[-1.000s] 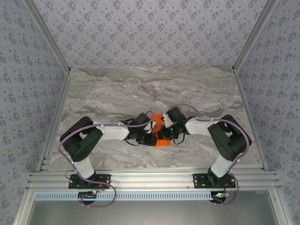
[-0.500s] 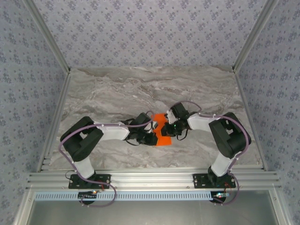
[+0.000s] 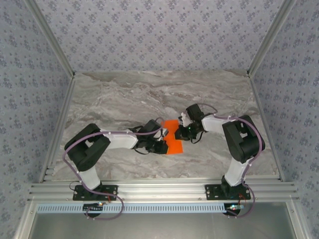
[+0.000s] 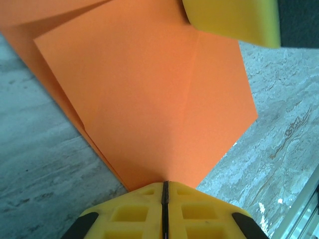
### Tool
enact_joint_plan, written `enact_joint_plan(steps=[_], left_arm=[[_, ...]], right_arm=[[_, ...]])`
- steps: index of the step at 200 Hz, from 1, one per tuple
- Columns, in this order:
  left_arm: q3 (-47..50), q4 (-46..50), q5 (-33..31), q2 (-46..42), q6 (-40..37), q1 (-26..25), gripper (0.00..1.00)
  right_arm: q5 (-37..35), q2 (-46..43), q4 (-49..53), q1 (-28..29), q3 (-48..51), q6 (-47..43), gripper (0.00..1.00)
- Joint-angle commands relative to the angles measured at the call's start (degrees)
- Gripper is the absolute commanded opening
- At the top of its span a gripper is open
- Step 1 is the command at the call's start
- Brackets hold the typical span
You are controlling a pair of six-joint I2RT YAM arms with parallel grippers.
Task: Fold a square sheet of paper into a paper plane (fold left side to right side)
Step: First fold the triangle in half at the center of the table.
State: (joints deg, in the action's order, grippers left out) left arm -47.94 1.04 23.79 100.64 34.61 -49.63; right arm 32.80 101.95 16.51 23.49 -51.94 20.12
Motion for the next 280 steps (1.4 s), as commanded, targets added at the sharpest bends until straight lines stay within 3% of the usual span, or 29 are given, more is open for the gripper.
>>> enact_joint_plan(steps=[1,65,126,192,223,280], left_arm=[[2.18,6.7,-2.43,2.44,-0.25,-0.35,0.09],[2.02,6.78,-2.61,1.8,-0.42,-0.3,0.09],[1.45,7.04,-2.87,0.79,-0.71,-0.3,0.09],[-0.92,7.56,-2.61,-0.43,-0.94,-0.3,0.09],[-4.9,8.37,-0.9,-0.54,-1.39,-0.3,0.1],[-12.08,10.6,1.52,3.4,-3.81,-0.3,0.11]], right_arm=[[-7.48,1.76,1.6,-3.62,-1.27,-2.99,0.12],[-5.28,-4.06,3.86,-7.75,-2.77,-4.94,0.12],[5.33,-9.27,-4.71,-1.76,3.15,2.35,0.12],[0.03,-0.46,-0.65,1.08,0.08,1.15,0.12],[-3.52,0.6,3.08,1.11,-0.53,-0.44,0.12],[-3.9,0.79,3.17,1.19,-0.26,-0.52,0.12]])
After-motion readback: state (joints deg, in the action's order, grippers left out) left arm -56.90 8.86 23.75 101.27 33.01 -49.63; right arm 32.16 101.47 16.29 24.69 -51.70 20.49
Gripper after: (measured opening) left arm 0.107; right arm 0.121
